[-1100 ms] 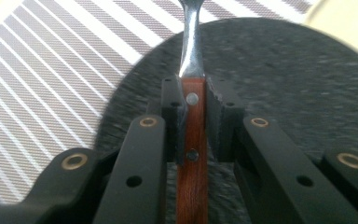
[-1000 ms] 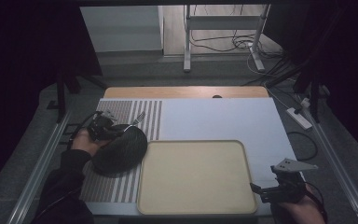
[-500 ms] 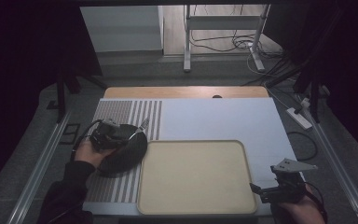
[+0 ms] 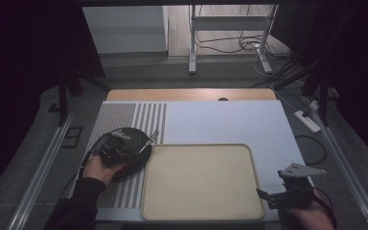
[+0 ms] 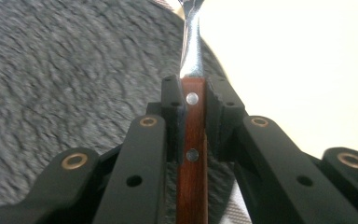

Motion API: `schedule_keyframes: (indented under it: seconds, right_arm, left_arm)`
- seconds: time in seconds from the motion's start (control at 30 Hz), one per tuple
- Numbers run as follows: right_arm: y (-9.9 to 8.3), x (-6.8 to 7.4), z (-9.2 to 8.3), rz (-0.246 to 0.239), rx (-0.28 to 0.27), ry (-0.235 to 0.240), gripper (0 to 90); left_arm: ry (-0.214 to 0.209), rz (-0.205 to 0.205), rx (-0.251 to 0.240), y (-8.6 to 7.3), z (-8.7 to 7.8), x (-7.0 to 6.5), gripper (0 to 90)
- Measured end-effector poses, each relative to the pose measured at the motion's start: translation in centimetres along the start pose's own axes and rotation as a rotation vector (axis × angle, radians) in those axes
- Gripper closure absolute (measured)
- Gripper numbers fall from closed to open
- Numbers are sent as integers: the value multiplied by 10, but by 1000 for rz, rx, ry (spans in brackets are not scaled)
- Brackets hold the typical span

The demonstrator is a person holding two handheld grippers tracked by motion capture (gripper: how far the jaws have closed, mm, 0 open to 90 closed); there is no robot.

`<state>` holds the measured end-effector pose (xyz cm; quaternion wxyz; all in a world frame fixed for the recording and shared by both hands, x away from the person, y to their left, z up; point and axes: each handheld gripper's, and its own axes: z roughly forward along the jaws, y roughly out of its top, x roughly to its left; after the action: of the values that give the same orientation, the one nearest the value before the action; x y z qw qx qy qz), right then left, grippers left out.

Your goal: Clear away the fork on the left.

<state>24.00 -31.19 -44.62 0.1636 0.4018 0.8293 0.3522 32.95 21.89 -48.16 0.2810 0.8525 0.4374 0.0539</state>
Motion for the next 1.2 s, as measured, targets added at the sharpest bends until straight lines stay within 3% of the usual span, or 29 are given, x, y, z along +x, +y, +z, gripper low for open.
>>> schedule_keyframes:
  seconds: [0.27, 0.37, 0.53, 0.7, 0.93, 1.2]
  right_arm:
    - [0, 0, 0, -1, 1, 0, 6]
    - [0, 0, 0, -1, 2, 0, 7]
    - [0, 0, 1, -1, 3, 0, 6]
    - [0, 0, 1, -1, 3, 1, 7]
    - [0, 0, 1, -1, 4, 1, 6]
    - [0, 0, 1, -4, 7, 5, 7]
  left_arm:
    - [-23, -34, -14, -4, 1, -29, 780]
    - [-21, -34, -3, -3, 6, -44, 780]
    - [-24, -50, -3, -2, 13, -58, 780]
    - [-45, -50, 28, 3, 27, -77, 780]
    - [-63, -41, 49, 9, 41, -91, 780]
    - [-35, -16, 99, 10, 60, -98, 778]
